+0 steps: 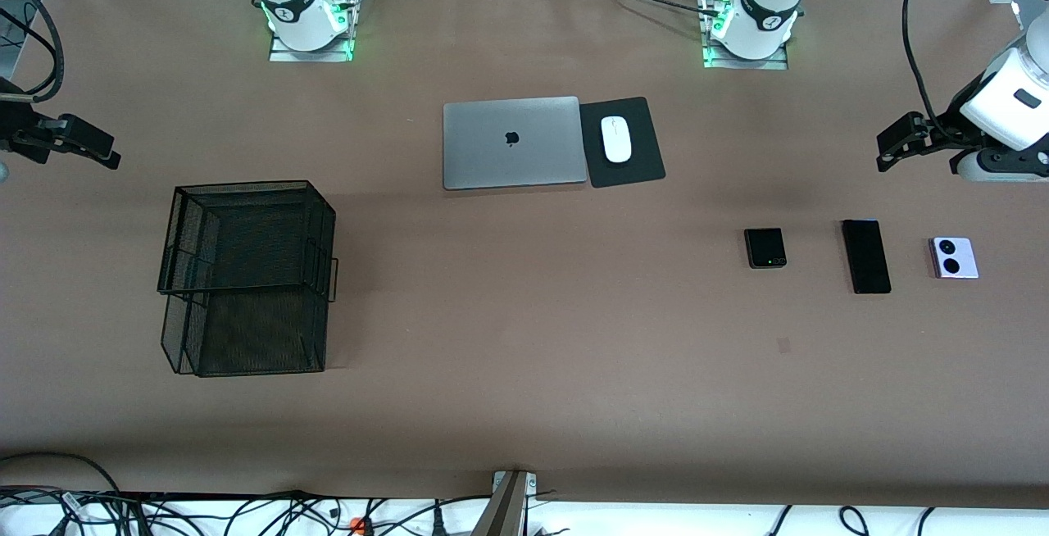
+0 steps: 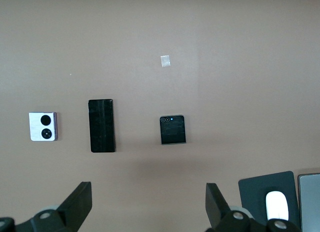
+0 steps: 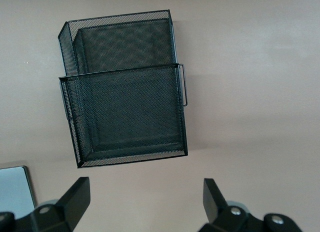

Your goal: Place phones with both arms

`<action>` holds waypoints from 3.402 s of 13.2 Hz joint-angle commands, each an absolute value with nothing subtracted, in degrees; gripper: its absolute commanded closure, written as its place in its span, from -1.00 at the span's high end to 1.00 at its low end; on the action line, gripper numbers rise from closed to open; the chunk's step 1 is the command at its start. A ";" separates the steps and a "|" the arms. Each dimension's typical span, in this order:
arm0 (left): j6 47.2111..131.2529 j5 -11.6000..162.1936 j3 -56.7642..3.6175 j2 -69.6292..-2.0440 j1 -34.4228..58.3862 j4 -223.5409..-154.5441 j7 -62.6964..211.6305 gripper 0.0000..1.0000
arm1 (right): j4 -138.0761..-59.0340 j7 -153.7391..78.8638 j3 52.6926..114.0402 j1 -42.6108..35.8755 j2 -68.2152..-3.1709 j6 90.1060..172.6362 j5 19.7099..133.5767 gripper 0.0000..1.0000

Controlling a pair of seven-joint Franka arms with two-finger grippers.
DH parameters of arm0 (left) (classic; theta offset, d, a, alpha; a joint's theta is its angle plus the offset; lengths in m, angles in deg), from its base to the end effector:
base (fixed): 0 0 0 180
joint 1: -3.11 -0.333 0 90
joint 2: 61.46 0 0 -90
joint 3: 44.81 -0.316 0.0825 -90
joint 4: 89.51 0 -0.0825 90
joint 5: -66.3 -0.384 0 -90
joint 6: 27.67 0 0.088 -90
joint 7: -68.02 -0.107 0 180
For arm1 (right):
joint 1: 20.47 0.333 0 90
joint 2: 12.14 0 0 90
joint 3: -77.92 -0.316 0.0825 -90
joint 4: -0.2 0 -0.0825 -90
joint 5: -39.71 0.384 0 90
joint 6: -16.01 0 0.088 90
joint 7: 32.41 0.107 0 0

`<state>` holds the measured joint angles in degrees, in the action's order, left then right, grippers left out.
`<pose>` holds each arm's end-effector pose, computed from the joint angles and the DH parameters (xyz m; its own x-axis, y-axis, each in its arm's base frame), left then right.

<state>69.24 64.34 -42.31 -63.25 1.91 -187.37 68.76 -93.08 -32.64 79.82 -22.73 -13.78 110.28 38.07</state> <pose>0.5527 -0.0096 0.5872 0.9998 -0.0139 0.0150 -0.0134 -0.9993 -0.0352 0.5663 -0.0438 0.5878 0.9977 -0.0664 -0.0115 -0.0660 -0.9974 0.0294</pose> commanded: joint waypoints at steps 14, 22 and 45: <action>64.88 64.81 -42.44 -59.70 2.05 -183.02 67.84 1.00 | -92.43 -32.14 79.94 -22.49 -13.64 110.15 38.04 1.00; 75.66 63.05 -43.14 -44.17 -7.52 -183.81 55.39 1.00 | -92.52 -32.23 79.94 -22.49 -13.64 110.15 38.04 1.00; 118.85 59.80 -42.44 -28.85 -17.81 -205.61 49.82 1.00 | -92.43 -32.23 79.59 -22.40 -14.95 113.05 38.22 1.00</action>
